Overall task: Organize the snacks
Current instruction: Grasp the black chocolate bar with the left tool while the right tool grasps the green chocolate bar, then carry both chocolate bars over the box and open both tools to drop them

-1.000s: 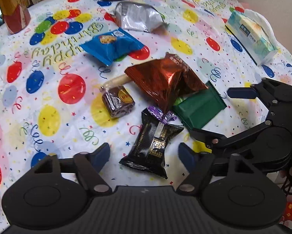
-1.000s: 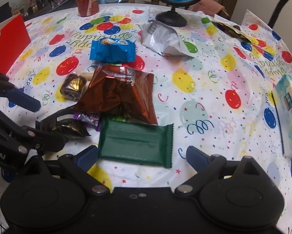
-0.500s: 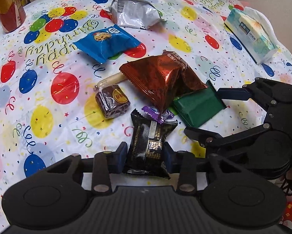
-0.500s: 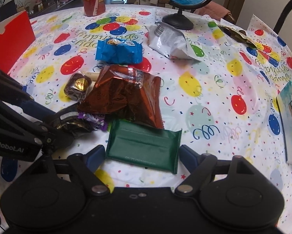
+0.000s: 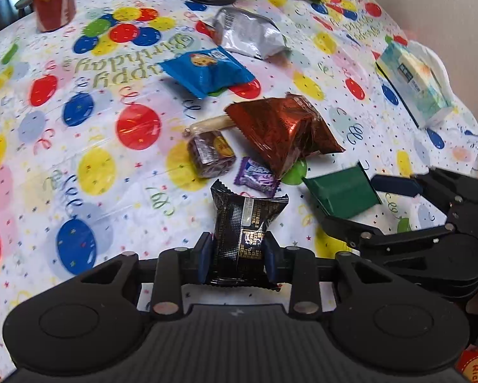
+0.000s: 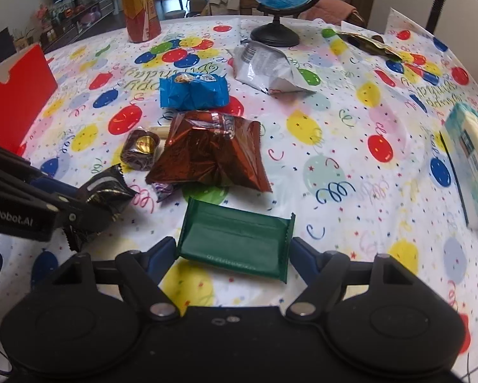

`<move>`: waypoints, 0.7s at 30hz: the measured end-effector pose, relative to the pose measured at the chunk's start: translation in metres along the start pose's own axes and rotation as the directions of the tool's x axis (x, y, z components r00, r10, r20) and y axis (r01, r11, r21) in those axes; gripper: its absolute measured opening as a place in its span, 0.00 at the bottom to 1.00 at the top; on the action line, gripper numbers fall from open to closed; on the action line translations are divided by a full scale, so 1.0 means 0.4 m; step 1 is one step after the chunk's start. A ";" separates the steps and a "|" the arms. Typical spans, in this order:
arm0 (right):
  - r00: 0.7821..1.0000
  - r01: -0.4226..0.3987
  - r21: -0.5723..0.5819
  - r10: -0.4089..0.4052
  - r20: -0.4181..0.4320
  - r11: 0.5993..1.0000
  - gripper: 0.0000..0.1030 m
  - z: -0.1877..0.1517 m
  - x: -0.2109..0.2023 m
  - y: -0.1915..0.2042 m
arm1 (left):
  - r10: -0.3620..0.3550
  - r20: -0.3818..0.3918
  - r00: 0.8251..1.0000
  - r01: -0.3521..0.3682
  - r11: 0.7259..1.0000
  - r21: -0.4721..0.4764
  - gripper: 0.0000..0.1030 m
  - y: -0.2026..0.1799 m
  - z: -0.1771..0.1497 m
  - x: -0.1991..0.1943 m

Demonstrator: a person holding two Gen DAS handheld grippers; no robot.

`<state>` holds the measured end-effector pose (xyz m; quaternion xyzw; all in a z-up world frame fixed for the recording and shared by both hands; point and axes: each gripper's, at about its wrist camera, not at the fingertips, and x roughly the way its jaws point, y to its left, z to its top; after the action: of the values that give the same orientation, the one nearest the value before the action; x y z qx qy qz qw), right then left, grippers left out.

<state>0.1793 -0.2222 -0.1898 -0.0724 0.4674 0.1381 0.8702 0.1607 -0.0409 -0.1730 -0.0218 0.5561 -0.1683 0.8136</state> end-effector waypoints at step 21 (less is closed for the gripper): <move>0.984 -0.085 -0.022 0.088 0.158 0.996 0.74 0.121 -0.198 0.207 | 0.138 0.161 0.977 -0.122 0.987 -0.103 0.31 0.142 -0.024 -0.275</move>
<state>0.1507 -0.1447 -0.0966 -0.0476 0.3983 0.1846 0.8972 0.1304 0.0469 -0.0904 -0.0368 0.4932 -0.0865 0.8648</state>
